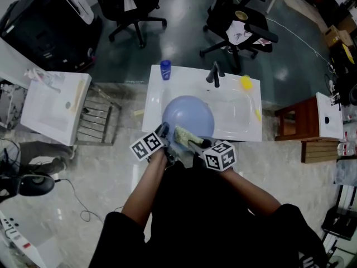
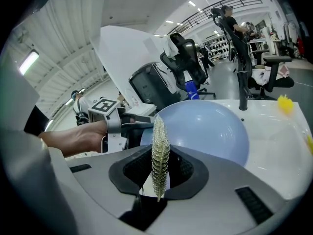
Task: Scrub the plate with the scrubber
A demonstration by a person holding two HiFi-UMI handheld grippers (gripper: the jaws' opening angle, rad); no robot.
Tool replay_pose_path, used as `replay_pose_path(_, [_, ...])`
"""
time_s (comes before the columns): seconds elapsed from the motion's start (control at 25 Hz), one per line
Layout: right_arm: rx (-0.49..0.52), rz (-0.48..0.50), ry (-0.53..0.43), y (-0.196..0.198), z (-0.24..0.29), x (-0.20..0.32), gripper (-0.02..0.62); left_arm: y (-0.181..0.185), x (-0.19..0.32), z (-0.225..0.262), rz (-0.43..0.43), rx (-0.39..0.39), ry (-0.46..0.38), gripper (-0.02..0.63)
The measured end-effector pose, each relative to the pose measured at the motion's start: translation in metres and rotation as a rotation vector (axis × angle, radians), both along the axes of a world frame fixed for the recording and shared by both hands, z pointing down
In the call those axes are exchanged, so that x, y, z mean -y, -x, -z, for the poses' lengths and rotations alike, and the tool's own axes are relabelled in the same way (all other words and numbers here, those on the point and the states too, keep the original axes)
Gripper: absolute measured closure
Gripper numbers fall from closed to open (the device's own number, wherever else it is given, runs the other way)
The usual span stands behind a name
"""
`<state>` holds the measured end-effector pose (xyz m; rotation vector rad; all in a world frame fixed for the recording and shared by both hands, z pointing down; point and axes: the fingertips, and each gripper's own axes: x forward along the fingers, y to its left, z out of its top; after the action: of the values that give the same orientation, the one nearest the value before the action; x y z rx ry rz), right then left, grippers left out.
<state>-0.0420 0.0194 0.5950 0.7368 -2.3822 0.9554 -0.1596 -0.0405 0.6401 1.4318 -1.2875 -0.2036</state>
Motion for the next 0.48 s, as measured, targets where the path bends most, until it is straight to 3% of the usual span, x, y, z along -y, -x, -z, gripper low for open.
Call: replay_pose_path(0.48, [0.011,-0.025,0.002,0.002,0.004,0.018,0.532,-0.017,-0.011,0.001,-0.036,-0.015,0.0,0.558])
